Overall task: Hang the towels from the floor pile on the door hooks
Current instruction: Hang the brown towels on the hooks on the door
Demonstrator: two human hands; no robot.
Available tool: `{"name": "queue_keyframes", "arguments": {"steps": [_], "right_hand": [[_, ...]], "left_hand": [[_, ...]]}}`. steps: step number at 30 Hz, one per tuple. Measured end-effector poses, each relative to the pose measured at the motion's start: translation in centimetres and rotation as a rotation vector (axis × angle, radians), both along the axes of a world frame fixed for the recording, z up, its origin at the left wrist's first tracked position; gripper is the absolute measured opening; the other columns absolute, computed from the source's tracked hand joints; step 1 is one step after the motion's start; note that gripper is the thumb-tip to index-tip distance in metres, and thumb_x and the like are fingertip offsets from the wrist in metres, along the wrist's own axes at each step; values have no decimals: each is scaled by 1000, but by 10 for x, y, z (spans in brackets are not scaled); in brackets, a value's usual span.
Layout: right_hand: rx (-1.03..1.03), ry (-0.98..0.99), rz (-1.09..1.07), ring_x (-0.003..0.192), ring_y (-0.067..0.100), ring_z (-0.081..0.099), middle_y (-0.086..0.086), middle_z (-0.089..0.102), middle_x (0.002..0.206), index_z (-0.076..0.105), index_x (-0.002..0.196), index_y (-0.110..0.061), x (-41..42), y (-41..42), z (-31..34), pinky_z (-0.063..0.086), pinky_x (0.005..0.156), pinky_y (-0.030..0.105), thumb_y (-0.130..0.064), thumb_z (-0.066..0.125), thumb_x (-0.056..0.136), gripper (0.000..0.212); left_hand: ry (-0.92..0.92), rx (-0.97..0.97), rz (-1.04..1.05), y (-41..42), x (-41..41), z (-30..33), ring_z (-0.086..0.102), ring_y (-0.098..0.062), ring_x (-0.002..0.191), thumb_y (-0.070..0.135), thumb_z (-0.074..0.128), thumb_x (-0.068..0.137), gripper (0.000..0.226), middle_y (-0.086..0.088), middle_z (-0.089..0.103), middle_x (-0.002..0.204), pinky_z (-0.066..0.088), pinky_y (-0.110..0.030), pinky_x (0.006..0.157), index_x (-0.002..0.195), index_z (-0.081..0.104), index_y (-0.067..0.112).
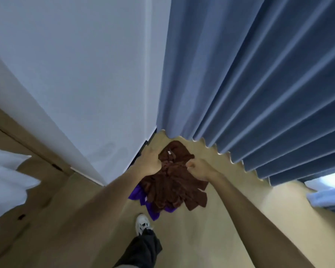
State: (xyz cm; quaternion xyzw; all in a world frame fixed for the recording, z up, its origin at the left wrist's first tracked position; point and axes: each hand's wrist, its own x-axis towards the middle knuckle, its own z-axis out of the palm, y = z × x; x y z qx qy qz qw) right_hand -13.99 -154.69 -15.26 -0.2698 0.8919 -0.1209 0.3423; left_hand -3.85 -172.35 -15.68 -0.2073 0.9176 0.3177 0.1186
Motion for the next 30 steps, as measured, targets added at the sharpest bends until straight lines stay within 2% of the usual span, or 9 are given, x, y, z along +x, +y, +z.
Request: {"name": "queue_keyframes", "arguments": {"steps": [1,3,5,6,11,17,22,26,30], "right_hand": [[28,-37,-2,96,31,57,12,60,84,54,69,-6,-10,0,-17,36,74,29,-4,41,90,25],[44,-62,-12,111,30,55,18,62,114,63,97,-1,-27,1,-50,38,86,28,-8,42,93,23],[63,-116,-39,126,27,47,14,53,136,56,125,-2,-37,0,-80,34,100,24,-13,43,95,34],[79,-136,-37,129,26,46,13,50,139,53,130,-4,-40,0,-95,33,102,23,-14,44,95,38],[145,-273,21,132,27,42,14,42,145,44,138,-5,-61,-16,-181,32,106,27,-15,44,97,42],[198,-390,71,133,32,40,16,40,147,40,141,-9,-73,-45,-336,33,111,38,-18,45,95,47],[293,-432,172,119,27,49,10,53,122,50,132,-10,-75,-57,-473,38,96,34,-19,42,95,39],[306,-472,197,129,30,45,12,46,142,47,137,-15,-72,-73,-568,36,106,34,-20,43,94,43],[270,-476,198,131,33,42,13,40,146,46,139,-17,-70,-98,-648,36,110,39,-19,39,95,44]], "left_hand": [[-53,7,15,-3,-9,-15,47,-34,118,12,42,89,51,-17,40,132,39,-28,93,139,36,10],[-170,11,26,-6,-22,-44,41,-37,124,16,42,91,47,-19,36,134,40,-42,101,137,36,8],[-257,10,32,-7,-28,-70,37,-38,127,17,42,92,45,-19,33,135,39,-49,102,135,36,8],[-292,6,31,-7,-29,-82,36,-38,127,17,43,92,46,-19,33,135,38,-50,102,136,35,8],[-400,13,27,-8,-31,-150,31,-38,132,17,40,94,51,-19,30,142,31,-48,109,143,28,7],[-478,68,113,-8,-35,-284,34,-35,129,16,40,94,48,-18,33,140,37,-48,102,140,30,7],[-550,108,143,-10,-42,-411,38,-35,125,15,43,92,43,-18,36,136,40,-45,100,133,37,6],[-544,95,180,-22,-51,-497,38,-36,124,14,45,92,45,-19,35,136,38,-44,99,136,38,5],[-461,125,214,-31,-50,-569,43,-32,116,12,47,90,38,-16,42,126,41,-41,93,128,45,5]]}}
